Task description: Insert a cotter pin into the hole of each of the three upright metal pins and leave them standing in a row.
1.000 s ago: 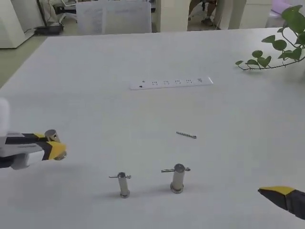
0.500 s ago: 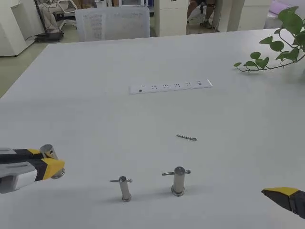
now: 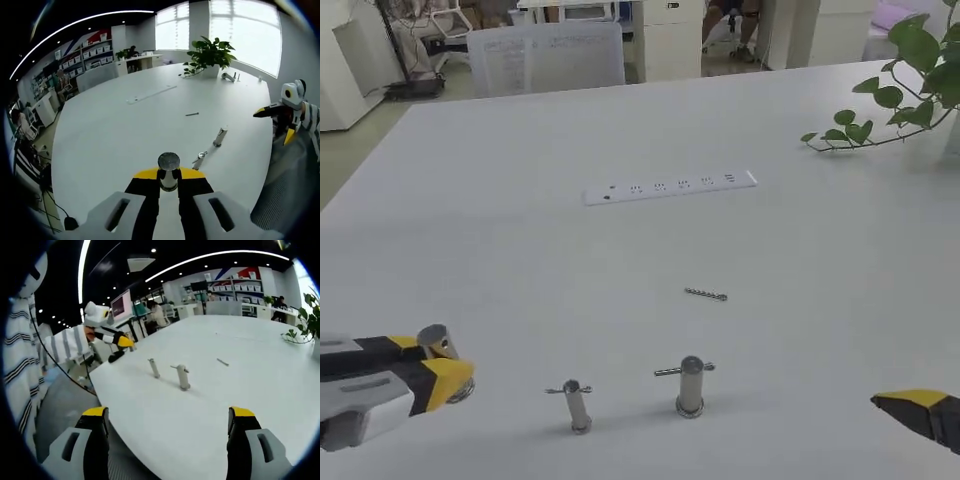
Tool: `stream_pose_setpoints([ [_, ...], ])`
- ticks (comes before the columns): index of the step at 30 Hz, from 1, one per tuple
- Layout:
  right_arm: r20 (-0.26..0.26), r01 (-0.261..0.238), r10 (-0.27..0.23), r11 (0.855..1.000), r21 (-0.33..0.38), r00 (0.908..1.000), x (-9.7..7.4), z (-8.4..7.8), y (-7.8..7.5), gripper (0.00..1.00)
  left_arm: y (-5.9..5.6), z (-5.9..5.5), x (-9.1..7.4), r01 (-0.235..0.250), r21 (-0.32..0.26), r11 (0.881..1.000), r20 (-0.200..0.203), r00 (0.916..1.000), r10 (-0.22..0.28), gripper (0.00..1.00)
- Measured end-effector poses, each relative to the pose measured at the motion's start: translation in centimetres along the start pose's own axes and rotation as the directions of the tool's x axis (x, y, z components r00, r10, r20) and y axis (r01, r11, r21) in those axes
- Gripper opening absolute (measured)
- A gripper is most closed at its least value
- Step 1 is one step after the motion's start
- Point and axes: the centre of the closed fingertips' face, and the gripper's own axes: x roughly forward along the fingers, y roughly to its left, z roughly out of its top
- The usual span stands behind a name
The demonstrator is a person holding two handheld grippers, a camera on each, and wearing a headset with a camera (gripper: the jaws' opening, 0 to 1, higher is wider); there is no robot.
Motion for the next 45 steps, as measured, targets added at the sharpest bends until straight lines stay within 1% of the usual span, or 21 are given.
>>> stream_pose_setpoints([
  [1,0.001,-0.001,0.001,1.000,0.001,1.0000,0.0,0.0,0.0,1.00,-0.1,0.0,0.0,0.002,-0.002,1.000,-0.001,1.0000,-0.002,0.11],
  [2,0.003,-0.002,0.002,1.000,0.002,1.0000,0.0,0.0,0.0,1.00,-0.6,-0.1,-0.1,0.008,-0.009,1.000,-0.007,0.9999,-0.008,0.11],
  [3,0.002,-0.003,0.003,1.000,0.000,1.0000,0.0,0.0,0.0,1.00,-0.8,-0.3,-0.1,0.003,-0.032,0.999,-0.022,0.9998,-0.004,0.11],
  [5,0.001,-0.004,0.004,1.000,-0.005,1.0000,0.0,0.0,0.0,1.00,-1.3,-0.6,-0.2,-0.001,-0.009,1.000,-0.037,0.9993,0.000,0.11],
  [6,0.001,-0.004,0.004,1.000,-0.005,1.0000,0.0,0.1,-0.1,1.00,-1.6,-0.7,-0.3,-0.003,-0.007,1.000,-0.039,0.9992,0.003,0.11],
  [8,0.003,-0.004,0.004,1.000,-0.006,1.0000,0.0,0.1,-0.1,1.00,-2.1,-0.7,-0.3,-0.003,-0.020,1.000,-0.034,0.9994,0.002,0.11],
  [10,0.003,-0.003,0.003,1.000,-0.007,1.0000,0.0,0.1,-0.2,1.00,-2.5,-0.7,-0.4,0.000,-0.018,1.000,-0.030,0.9995,-0.001,0.11],
  [14,0.005,-0.001,0.001,1.000,-0.011,1.0000,0.0,0.2,-0.3,1.00,-3.7,-0.9,0.0,0.007,-0.037,0.999,-0.018,0.9998,-0.007,0.11],
  [15,0.005,0.000,0.000,1.000,-0.011,1.0000,0.0,0.2,-0.3,1.00,-4.1,-1.1,0.2,0.009,-0.049,0.999,-0.021,0.9997,-0.010,0.11],
  [19,0.004,-0.003,0.003,1.000,-0.014,1.0000,0.1,0.2,-0.2,1.00,-5.4,-1.6,0.8,0.021,-0.053,0.998,-0.028,0.9994,-0.022,0.11],
  [20,0.003,-0.003,0.003,1.000,-0.014,1.0000,0.1,0.2,-0.2,1.00,-5.8,-1.8,0.9,0.028,-0.056,0.998,-0.030,0.9991,-0.030,0.11],
  [24,0.003,-0.008,0.008,1.000,-0.014,1.0000,0.1,0.2,-0.1,1.00,-7.0,-2.3,1.4,0.046,-0.039,0.998,-0.039,0.9981,-0.047,0.11],
  [26,0.002,-0.009,0.009,1.000,-0.014,1.0000,0.2,0.2,0.0,1.00,-7.4,-2.4,1.6,0.049,-0.048,0.998,-0.039,0.9979,-0.051,0.11],
  [29,-0.001,-0.012,0.011,1.000,-0.013,0.9999,0.3,0.1,0.1,1.00,-7.7,-2.5,2.1,0.040,-0.034,0.999,-0.040,0.9984,-0.041,0.11],
  [31,-0.002,-0.014,0.014,1.000,-0.013,0.9999,0.4,0.0,0.1,1.00,-7.4,-2.5,2.5,0.010,0.034,0.999,-0.040,0.9992,-0.009,0.11],
  [32,-0.003,-0.015,0.015,1.000,-0.013,0.9999,0.4,0.0,0.2,1.00,-7.7,-2.5,2.7,0.015,0.021,1.000,-0.038,0.9992,-0.014,0.11],
  [33,-0.004,-0.015,0.015,1.000,-0.014,0.9999,0.5,0.0,0.2,1.00,-7.7,-2.4,2.8,0.015,0.011,1.000,-0.034,0.9993,-0.015,0.11],
  [34,-0.005,-0.016,0.016,1.000,-0.015,0.9999,0.5,0.0,0.2,1.00,-7.8,-2.2,3.0,0.018,-0.007,1.000,-0.021,0.9996,-0.018,0.11],
  [36,-0.007,-0.018,0.018,1.000,-0.014,0.9998,0.6,0.0,0.2,0.99,-8.0,-2.1,3.3,0.020,-0.010,1.000,-0.015,0.9997,-0.020,0.11],
  [41,-0.008,-0.017,0.017,1.000,-0.017,0.9998,0.6,0.0,0.3,0.99,-8.6,-2.4,4.3,0.034,0.012,0.999,-0.033,0.9989,-0.034,0.11],
  [45,-0.007,-0.013,0.013,1.000,-0.014,0.9999,0.6,0.0,0.2,0.99,-9.1,-2.7,5.0,0.052,-0.007,0.999,-0.031,0.9981,-0.052,0.11],
])
